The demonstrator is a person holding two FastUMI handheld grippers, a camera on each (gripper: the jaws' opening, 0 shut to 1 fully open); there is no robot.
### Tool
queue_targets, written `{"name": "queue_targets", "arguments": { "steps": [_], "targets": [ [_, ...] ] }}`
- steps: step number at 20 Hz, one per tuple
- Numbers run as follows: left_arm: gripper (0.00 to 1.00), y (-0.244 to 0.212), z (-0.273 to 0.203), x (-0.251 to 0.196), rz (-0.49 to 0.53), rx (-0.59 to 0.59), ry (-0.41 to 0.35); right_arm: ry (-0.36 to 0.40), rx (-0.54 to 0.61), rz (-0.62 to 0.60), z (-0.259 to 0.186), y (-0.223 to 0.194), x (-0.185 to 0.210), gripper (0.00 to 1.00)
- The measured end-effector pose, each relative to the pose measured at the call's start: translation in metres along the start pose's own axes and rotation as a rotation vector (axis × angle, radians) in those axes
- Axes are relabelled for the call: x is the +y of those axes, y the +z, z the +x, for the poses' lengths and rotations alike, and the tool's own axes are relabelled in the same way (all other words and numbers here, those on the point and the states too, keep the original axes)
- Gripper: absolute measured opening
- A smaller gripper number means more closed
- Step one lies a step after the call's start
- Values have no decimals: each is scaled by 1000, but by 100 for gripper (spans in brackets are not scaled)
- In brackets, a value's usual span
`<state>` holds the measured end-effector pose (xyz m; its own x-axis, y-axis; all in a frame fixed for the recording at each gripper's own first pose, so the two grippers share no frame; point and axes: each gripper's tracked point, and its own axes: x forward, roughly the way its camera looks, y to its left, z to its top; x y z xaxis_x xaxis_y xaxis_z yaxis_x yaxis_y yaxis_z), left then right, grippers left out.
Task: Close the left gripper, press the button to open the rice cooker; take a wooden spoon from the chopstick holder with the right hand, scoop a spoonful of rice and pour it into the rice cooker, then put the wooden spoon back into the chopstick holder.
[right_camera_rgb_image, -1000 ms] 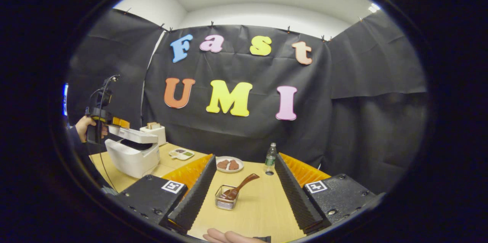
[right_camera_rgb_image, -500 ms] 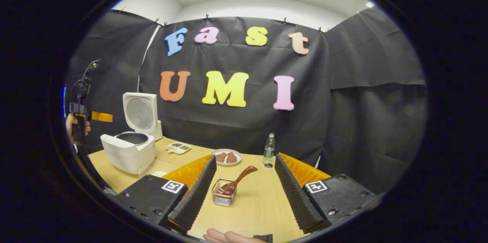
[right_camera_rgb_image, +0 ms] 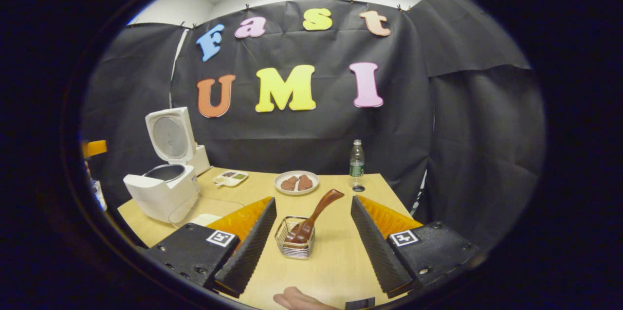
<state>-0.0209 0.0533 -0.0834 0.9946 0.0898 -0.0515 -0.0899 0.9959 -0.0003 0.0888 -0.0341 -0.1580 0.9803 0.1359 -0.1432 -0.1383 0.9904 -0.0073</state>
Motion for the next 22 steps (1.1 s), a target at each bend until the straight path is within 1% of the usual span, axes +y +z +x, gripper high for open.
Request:
{"name": "queue_targets", "arguments": {
  "steps": [2, 4, 5, 6, 7, 8, 9, 11, 12, 13, 15, 17, 18, 19, 20, 22],
  "targets": [
    [94, -5, -12, 5, 37, 5, 9, -7, 3, 43, 21, -8, -6, 99],
    [94, -6, -25, 14, 54, 7, 38, -17, 21, 98, 43, -23, -14, 100],
    [94, -8, -33, 13, 56, 11, 39, -17, 36, 129, 55, -32, -14, 100],
    [94, -11, -40, 12, 54, 12, 36, -12, 52, 157, 67, -40, -14, 100],
    [94, -15, -46, 12, 51, 17, 34, -9, 76, 192, 78, -49, -14, 97],
    [94, -17, -54, 14, 53, 12, 40, 2, 96, 225, 90, -58, -12, 100],
    [94, -18, -60, 16, 58, 9, 42, 10, 109, 249, 100, -62, -10, 99],
    [94, -18, -74, 20, 61, -7, 47, 21, 114, 268, 120, -70, -8, 100],
    [94, -21, -79, 21, 60, -7, 43, 23, 126, 280, 129, -74, -8, 93],
    [94, -25, -85, 20, 59, -1, 37, 30, 133, 292, 137, -80, -6, 98],
    [94, -34, -97, 18, 58, 9, 13, 25, 149, 311, 154, -88, -8, 97],
    [94, -33, -103, 25, 55, -6, 9, 22, 151, 335, 169, -91, -9, 89],
    [94, -35, -105, 28, 52, -5, 11, 26, 157, 348, 176, -93, -6, 67],
    [94, -38, -107, 32, 51, 2, 14, 23, 167, 360, 181, -97, -4, 66],
    [94, -40, -108, 34, 53, 7, 15, 18, 173, 373, 186, -101, -2, 61],
    [94, -41, -108, 39, 51, 6, 27, -9, 213, 395, 194, -112, -1, 60]
  ]
}}
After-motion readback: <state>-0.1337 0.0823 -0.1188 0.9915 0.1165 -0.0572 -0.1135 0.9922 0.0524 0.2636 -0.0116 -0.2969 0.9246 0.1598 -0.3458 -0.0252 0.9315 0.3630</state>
